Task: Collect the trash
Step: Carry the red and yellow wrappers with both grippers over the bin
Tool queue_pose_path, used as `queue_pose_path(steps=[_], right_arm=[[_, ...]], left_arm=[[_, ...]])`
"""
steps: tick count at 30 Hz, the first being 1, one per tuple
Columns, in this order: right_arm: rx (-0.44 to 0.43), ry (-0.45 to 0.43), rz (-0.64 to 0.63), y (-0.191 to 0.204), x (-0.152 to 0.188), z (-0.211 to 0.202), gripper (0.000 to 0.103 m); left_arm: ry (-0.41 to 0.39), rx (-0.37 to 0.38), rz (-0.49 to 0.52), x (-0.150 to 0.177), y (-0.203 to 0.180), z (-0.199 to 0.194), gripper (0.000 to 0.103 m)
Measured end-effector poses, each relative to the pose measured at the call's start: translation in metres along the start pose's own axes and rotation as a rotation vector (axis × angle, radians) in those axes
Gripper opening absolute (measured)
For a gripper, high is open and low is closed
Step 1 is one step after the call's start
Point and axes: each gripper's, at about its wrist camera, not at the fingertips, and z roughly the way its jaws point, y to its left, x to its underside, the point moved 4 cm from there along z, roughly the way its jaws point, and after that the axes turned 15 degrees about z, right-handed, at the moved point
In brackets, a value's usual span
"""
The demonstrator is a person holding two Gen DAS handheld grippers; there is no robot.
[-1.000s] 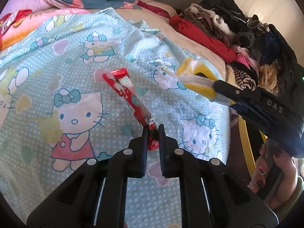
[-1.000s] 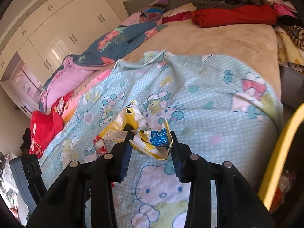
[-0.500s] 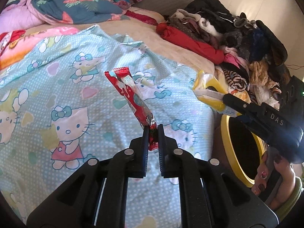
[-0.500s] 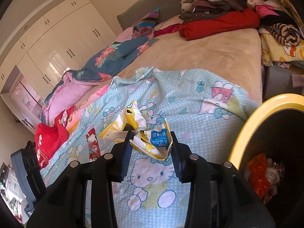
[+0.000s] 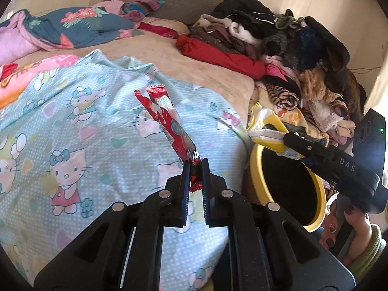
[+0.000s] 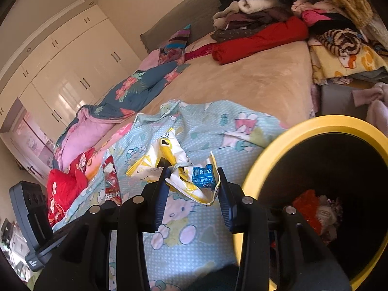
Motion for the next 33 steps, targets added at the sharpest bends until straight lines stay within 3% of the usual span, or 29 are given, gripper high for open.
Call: queue_pose_path(steps=[33], right_arm=[[0.147,-0.154,0.078,-0.101,-0.028,-0.089,0.036]], left_arm=[[0.013,0.142,0.234,-0.013,-0.126,0.013,0.005]])
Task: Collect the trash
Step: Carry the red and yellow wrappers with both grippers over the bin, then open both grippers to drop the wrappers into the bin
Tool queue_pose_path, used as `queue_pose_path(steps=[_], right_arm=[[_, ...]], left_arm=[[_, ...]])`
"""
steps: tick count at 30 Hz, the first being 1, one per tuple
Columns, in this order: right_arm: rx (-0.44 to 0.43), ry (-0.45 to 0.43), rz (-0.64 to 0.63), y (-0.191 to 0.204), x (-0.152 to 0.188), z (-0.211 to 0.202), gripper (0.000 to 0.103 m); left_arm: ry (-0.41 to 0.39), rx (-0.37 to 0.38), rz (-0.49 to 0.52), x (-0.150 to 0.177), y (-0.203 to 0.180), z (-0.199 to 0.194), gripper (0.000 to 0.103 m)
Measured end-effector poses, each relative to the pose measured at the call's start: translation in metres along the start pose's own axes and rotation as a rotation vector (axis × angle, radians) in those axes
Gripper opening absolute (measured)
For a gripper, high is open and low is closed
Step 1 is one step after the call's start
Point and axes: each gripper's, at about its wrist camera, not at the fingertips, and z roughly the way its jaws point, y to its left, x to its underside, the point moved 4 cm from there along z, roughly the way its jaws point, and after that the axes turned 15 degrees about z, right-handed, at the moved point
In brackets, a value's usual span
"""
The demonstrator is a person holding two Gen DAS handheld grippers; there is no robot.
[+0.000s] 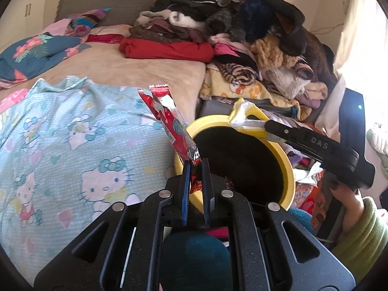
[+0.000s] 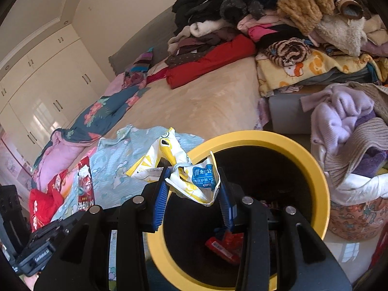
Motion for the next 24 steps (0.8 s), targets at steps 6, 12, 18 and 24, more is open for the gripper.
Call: queue_pose_path(steps=[6,12,18,24], right_arm=[[0.034,-0.015,0.038,-0.020,-0.008,-0.004,0.037],[0.060,-0.006,0.089,-0.042,-0.012,-0.004,0.037],[0.083,0.016,0.109,-0.054,-0.010,0.000,0.038],[0.097,0.032,0.133,-0.062,-0.010,0.002,0.041]], left_arm=[[0.023,0.050,0.025,-0.001,-0.020,0.016,0.005],[0.050,0.089,0.050,-0.001,-0.036,0.033,0.005],[0.092,0.126,0.068,-0.001,-0.049,0.057,0.005],[0.140,0.157,0.066,0.003,-0.054,0.080,0.005]])
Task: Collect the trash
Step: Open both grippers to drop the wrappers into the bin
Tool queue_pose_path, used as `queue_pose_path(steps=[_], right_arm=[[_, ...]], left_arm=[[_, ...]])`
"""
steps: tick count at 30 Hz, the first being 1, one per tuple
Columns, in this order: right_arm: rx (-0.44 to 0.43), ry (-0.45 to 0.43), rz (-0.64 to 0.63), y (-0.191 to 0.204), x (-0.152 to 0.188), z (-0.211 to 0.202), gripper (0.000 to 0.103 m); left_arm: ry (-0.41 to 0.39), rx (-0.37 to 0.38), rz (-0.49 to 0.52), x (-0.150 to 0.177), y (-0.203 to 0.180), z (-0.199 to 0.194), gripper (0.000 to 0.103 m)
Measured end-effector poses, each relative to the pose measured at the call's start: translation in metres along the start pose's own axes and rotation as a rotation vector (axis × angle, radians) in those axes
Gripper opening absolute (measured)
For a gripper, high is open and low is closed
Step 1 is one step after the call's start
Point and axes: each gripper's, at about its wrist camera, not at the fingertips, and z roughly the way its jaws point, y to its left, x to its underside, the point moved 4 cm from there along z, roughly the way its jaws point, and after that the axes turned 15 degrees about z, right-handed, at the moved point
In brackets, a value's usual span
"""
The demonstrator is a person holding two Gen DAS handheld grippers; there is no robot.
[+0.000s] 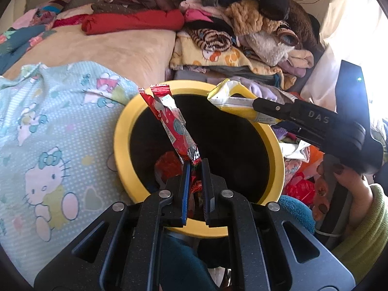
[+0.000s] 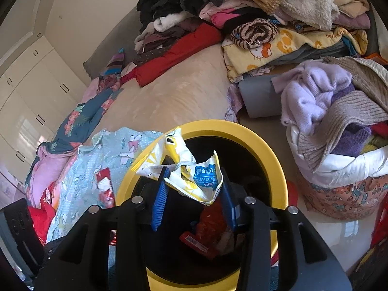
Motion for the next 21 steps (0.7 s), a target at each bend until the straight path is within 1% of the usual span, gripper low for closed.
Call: queue_pose_path(steps=[2,3,4,5,6,7,8,10,11,12,14,15,17,19,21], right_arm=[[0.004,0.008,0.012,-0.003,0.000,0.000,0.047],[0.004,0.012,0.018,-0.004,0.000,0.000,0.049],[0.005,0.011,0.019,-0.005,0.000,0.000,0.051],[0.010,0.008,0.017,-0.006,0.000,-0.001,0.053],[0.014,0.008,0.014,-0.006,0.000,-0.001,0.055],[0.017,0.010,0.007,-0.004,0.001,-0.001,0.058],[0.020,0.013,-0.002,-0.002,0.001,-0.002,0.060],[0.035,0.017,-0.043,0.005,0.005,-0.002,0.066],[0.041,0.016,-0.061,0.009,0.006,-0.003,0.069],[0.049,0.009,-0.083,0.013,0.008,-0.006,0.071],[0.063,-0.024,-0.106,0.020,0.012,-0.012,0.078],[0.065,-0.039,-0.117,0.023,0.014,-0.015,0.080],[0.060,-0.063,-0.142,0.031,0.017,-0.021,0.085],[0.053,-0.091,-0.163,0.038,0.021,-0.027,0.089],[0.045,-0.122,-0.180,0.045,0.025,-0.033,0.093]], left_arm=[[0.010,0.012,-0.002,-0.001,0.001,0.006,0.005],[0.015,0.018,-0.003,-0.002,0.001,0.008,0.007],[0.020,0.019,-0.004,-0.003,0.002,0.011,0.013],[0.025,0.021,-0.005,-0.003,0.004,0.013,0.018],[0.031,0.021,-0.009,-0.003,0.005,0.015,0.027],[0.033,0.021,-0.015,-0.003,0.007,0.015,0.033],[0.032,0.018,-0.017,-0.003,0.008,0.015,0.035],[0.032,0.004,-0.022,-0.004,0.011,0.013,0.044],[0.031,-0.005,-0.026,-0.004,0.013,0.011,0.046],[0.029,-0.012,-0.029,-0.003,0.015,0.009,0.051],[0.022,-0.025,-0.034,-0.002,0.018,0.003,0.061],[0.020,-0.040,-0.037,-0.001,0.020,0.000,0.069],[0.018,-0.059,-0.038,0.001,0.024,-0.006,0.070],[0.017,-0.085,-0.038,0.004,0.028,-0.014,0.083],[0.010,-0.094,-0.042,0.005,0.032,-0.022,0.084]])
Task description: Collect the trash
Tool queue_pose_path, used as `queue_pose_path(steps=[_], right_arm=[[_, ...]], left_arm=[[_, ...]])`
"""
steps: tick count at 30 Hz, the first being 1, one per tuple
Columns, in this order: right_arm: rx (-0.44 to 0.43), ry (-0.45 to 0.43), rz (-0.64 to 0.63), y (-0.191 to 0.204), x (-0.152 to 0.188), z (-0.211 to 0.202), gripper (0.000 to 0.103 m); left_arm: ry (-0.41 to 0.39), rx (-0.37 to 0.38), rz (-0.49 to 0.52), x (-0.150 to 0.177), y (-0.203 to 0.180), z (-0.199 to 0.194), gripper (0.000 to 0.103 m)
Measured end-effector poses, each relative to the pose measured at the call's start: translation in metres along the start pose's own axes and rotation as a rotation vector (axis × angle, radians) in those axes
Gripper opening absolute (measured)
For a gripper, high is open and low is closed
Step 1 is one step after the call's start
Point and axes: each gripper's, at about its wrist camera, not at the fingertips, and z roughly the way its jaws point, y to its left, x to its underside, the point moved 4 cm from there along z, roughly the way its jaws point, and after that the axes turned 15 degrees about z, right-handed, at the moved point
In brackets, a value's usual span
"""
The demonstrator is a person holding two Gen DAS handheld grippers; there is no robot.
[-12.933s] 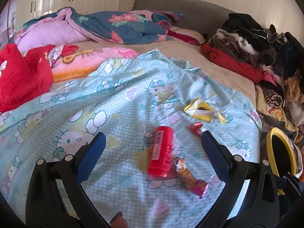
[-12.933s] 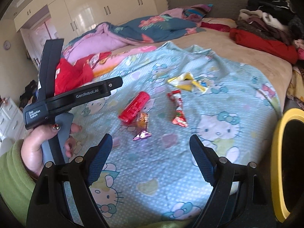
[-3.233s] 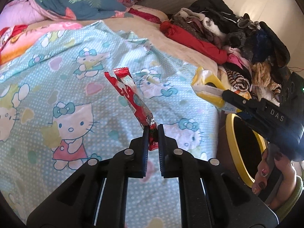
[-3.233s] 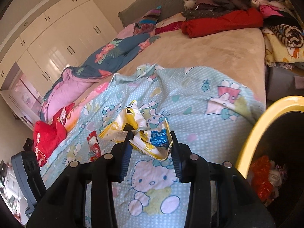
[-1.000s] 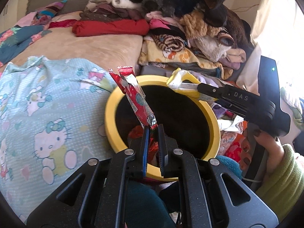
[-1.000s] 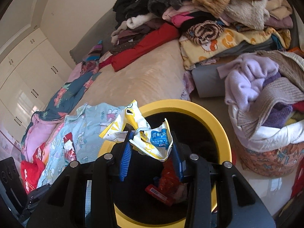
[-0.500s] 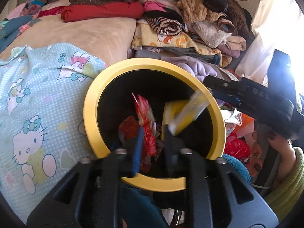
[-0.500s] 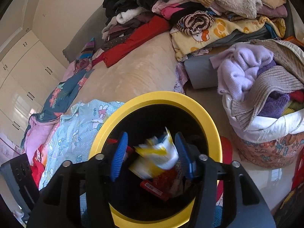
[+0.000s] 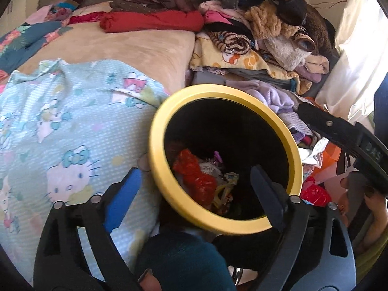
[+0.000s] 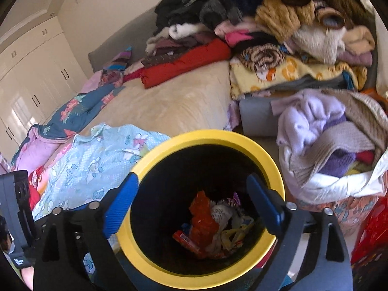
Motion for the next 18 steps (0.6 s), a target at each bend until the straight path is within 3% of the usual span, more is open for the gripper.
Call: queue_pose_path(steps=[4,18], right_arm=[[-0.027,-0.036,-0.021,0.011,0.010,-0.012,0.097],[-0.103,-0.048,-0.135,0.054,0.053,-0.036,0.097]], left_arm=[[-0.024,-0.033,-0.018,0.006,0.011,-0.019,0.092],[-0.095,-0.134,-0.101,0.034,0.047,-0.071,0.092]])
